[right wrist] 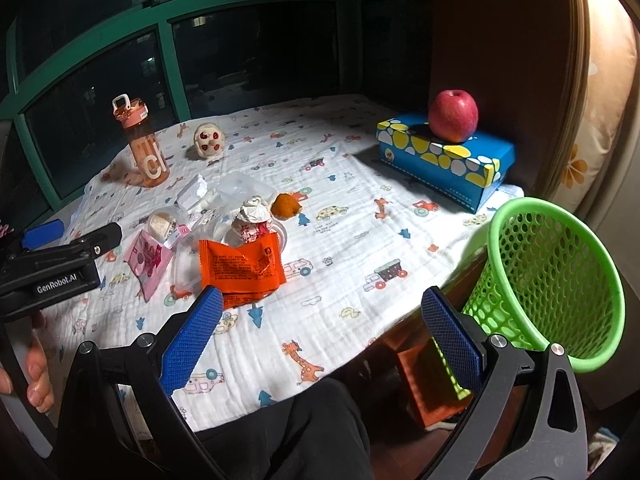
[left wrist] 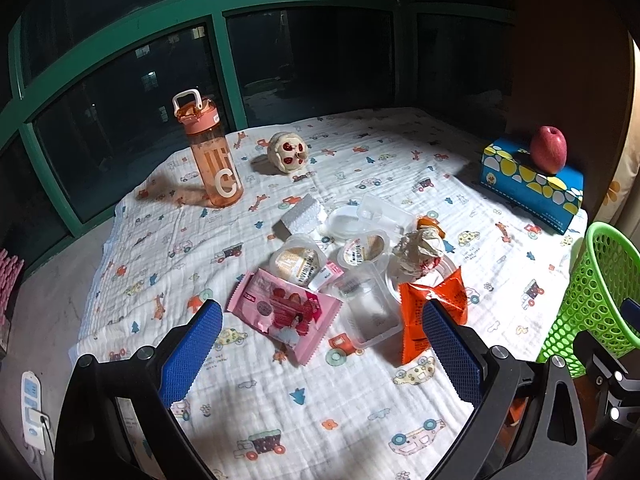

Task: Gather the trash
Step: 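Grasp the orange wrapper with the right tool while the left tool grasps the pink wrapper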

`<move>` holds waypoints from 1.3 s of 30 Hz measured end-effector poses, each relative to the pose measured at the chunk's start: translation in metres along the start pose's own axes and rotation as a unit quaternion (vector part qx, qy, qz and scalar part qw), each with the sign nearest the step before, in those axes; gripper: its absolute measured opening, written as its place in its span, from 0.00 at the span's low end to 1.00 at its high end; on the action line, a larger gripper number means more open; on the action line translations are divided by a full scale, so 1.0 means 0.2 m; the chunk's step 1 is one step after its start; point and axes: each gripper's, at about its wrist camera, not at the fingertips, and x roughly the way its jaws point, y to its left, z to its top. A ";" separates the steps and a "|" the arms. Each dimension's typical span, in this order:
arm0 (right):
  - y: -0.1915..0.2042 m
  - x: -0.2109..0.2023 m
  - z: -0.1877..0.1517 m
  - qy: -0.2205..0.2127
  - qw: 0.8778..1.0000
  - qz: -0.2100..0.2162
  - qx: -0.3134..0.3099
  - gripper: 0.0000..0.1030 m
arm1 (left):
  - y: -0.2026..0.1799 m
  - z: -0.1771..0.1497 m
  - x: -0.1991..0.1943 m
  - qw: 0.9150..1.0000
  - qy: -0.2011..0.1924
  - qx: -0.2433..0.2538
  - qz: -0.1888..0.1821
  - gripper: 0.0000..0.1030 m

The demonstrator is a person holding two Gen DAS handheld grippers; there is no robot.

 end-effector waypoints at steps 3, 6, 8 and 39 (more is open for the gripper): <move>0.01 0.03 0.01 0.007 1.000 0.013 -0.002 0.95 | 0.03 0.02 0.01 1.000 -0.003 0.000 0.007 0.94; 0.03 0.07 0.01 0.013 1.000 0.027 -0.007 0.95 | 0.08 0.05 0.02 1.000 -0.001 -0.010 0.007 0.94; 0.05 0.11 0.02 0.019 0.999 0.036 -0.010 0.95 | 0.10 0.05 0.03 1.000 -0.001 -0.012 0.009 0.94; 0.29 0.71 0.11 0.084 0.986 0.130 -0.058 0.95 | 0.46 0.01 0.32 0.997 0.051 -0.054 0.005 0.94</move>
